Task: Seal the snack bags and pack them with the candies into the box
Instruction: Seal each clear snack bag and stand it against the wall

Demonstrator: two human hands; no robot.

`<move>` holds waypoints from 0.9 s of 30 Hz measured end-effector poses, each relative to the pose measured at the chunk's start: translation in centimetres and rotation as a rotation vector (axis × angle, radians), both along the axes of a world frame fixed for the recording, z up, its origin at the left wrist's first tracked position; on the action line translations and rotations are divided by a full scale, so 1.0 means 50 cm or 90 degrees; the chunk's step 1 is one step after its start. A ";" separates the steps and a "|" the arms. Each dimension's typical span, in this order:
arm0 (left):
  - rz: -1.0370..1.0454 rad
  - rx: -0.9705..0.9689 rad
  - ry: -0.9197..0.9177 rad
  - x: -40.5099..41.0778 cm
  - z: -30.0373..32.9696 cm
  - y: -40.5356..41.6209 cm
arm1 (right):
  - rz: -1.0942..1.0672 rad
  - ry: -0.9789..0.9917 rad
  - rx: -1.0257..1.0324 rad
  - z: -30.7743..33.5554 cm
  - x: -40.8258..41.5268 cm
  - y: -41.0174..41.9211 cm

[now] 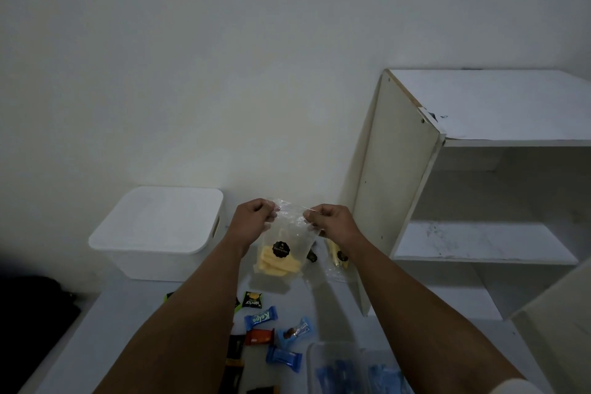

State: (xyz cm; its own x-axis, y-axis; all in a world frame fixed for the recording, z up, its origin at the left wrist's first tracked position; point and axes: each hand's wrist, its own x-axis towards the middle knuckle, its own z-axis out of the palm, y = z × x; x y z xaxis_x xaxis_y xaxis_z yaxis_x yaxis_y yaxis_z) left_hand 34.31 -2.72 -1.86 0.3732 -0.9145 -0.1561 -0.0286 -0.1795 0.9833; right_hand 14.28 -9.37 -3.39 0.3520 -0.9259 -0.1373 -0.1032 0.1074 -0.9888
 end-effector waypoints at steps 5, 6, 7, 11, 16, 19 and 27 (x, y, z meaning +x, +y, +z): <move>0.030 -0.013 0.015 0.013 -0.001 -0.011 | -0.028 -0.076 0.066 0.001 -0.007 -0.014; 0.028 -0.015 0.026 0.011 0.001 -0.012 | -0.041 -0.091 0.073 -0.001 -0.006 -0.016; 0.024 -0.019 0.040 0.009 0.004 -0.013 | -0.051 -0.099 0.078 -0.003 -0.005 -0.018; 0.004 -0.027 0.076 0.006 0.025 -0.016 | -0.063 -0.105 0.091 -0.002 -0.008 -0.022; 0.016 -0.020 0.083 -0.001 0.040 -0.013 | -0.063 -0.148 0.101 0.002 -0.004 -0.028; 0.016 -0.026 0.082 0.000 0.040 -0.010 | -0.057 -0.153 0.103 0.002 0.000 -0.028; 0.068 -0.033 0.148 -0.003 0.022 -0.013 | 0.022 -0.094 0.098 -0.002 0.007 -0.016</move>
